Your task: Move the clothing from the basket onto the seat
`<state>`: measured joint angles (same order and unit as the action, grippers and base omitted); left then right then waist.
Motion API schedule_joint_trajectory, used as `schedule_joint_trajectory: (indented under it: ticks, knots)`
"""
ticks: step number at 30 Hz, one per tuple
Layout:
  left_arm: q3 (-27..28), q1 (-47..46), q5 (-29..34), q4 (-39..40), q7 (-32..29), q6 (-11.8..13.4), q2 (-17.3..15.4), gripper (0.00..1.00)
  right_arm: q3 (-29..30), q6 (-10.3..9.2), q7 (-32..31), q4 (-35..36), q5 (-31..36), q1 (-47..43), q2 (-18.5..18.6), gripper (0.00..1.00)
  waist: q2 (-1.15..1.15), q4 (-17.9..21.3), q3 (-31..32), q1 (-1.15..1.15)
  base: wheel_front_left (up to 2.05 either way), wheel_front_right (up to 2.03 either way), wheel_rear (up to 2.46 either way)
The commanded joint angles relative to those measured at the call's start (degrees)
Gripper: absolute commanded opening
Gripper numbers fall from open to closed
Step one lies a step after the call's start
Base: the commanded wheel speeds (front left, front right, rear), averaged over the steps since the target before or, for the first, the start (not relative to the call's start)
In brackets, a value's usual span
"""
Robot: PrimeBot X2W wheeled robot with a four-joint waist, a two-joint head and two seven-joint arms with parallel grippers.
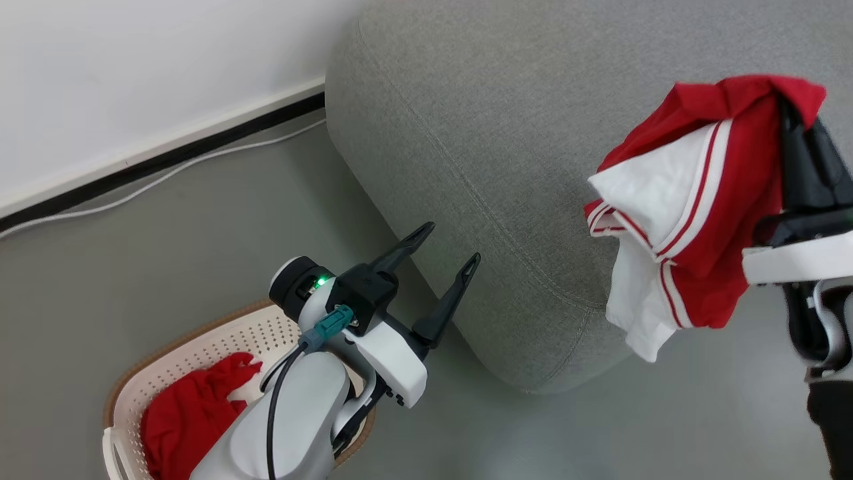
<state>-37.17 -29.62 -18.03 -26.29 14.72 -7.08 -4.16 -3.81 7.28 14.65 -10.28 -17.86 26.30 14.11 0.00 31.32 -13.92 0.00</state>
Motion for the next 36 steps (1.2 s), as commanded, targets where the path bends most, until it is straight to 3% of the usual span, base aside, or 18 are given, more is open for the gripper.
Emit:
schedule_joint_trajectory:
  ticks: [1, 23, 30, 36]
  knots:
    - [1.37, -2.71, 0.58, 1.61, 0.28, -0.4, -0.73, 1.0, 0.4, 0.21, 0.35, 0.96, 0.31, 3.08, 1.61, 0.0, 0.0, -0.01, -3.34, 0.0, 0.0, 0.0, 0.0]
    - [-6.3, -13.97, 2.51, 1.89, 0.28, -0.4, -2.72, 1.0, 17.53, 0.21, 0.35, -13.71, 5.5, 28.68, 10.85, 0.0, 0.0, -7.17, -24.21, 0.0, 0.0, 0.0, 0.0]
    - [-7.86, -17.34, 3.04, 4.21, 0.28, -0.41, -2.71, 1.0, 23.88, 0.21, 0.35, -20.98, 11.22, 38.42, 14.77, 0.0, 0.0, -10.31, -28.04, 0.0, 0.0, 0.0, 0.0]
    - [-8.21, -18.71, 3.27, 6.2, 0.28, -0.41, -2.13, 1.0, 33.39, 0.21, 0.35, -26.18, 18.7, 46.03, 18.31, 0.0, 0.0, -13.3, -30.18, 0.0, 0.0, 0.0, 0.0]
